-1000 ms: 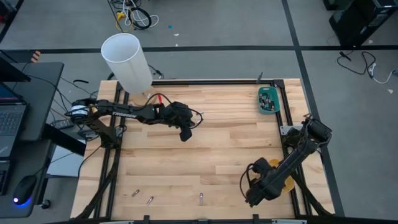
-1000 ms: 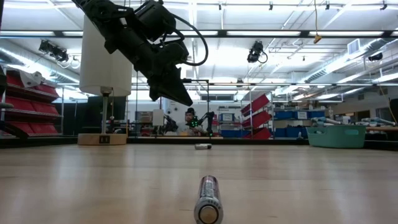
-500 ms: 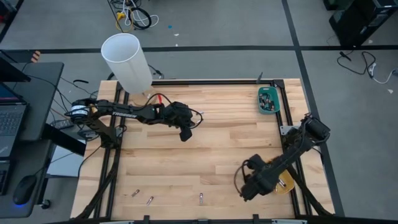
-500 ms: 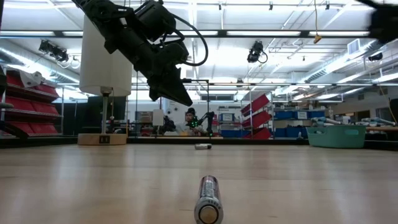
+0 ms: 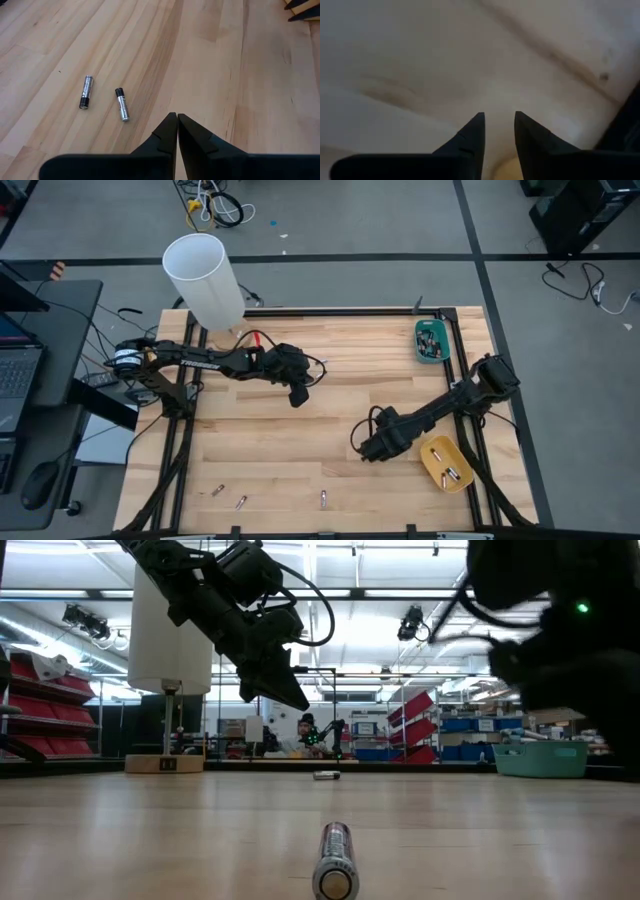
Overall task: Sort batteries
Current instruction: Put the silver battery into the yellow bin
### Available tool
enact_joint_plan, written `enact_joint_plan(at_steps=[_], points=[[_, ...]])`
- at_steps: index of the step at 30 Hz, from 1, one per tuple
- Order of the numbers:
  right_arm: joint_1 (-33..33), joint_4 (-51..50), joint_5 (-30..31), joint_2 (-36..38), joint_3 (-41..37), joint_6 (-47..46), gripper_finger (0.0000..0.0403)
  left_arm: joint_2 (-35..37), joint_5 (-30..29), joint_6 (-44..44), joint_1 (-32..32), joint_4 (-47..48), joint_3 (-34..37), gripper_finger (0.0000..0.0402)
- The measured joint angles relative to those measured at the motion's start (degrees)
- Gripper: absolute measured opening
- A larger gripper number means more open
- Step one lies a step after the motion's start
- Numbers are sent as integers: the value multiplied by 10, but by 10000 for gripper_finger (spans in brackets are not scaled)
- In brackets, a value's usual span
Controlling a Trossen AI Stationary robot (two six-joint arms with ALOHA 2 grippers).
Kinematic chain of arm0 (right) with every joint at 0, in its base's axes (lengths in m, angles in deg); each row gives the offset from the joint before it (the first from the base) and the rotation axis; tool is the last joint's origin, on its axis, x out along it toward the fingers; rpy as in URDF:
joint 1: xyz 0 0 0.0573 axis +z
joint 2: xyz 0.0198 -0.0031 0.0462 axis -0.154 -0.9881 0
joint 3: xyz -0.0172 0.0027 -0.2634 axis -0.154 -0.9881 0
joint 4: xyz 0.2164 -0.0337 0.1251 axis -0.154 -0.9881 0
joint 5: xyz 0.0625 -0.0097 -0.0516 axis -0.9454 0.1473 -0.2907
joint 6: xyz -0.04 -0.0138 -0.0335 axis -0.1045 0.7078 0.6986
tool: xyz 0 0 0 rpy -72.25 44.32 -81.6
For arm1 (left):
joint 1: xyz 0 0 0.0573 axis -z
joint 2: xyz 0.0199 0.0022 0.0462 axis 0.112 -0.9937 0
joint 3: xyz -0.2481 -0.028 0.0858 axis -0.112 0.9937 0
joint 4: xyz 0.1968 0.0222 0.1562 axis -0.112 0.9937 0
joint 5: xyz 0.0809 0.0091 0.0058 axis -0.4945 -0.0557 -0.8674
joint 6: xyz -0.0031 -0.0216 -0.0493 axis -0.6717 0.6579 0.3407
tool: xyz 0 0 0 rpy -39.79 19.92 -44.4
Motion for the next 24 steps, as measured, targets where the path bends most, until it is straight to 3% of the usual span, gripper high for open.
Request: enact_joint_plan(at_steps=[8, 16, 20, 24], points=[[16, -51, -77, 0, -42, 13, 60, 0, 0, 18, 0, 0, 0, 30], [41, -97, -94, 0, -68, 7, 50, 0, 0, 26, 0, 0, 0, 30], [42, -119, -56, 5, -40, 4, 50, 0, 0, 26, 0, 0, 0, 30], [24, -67, 36, 25, -8, 42, 50, 0, 0, 26, 0, 0, 0, 30]])
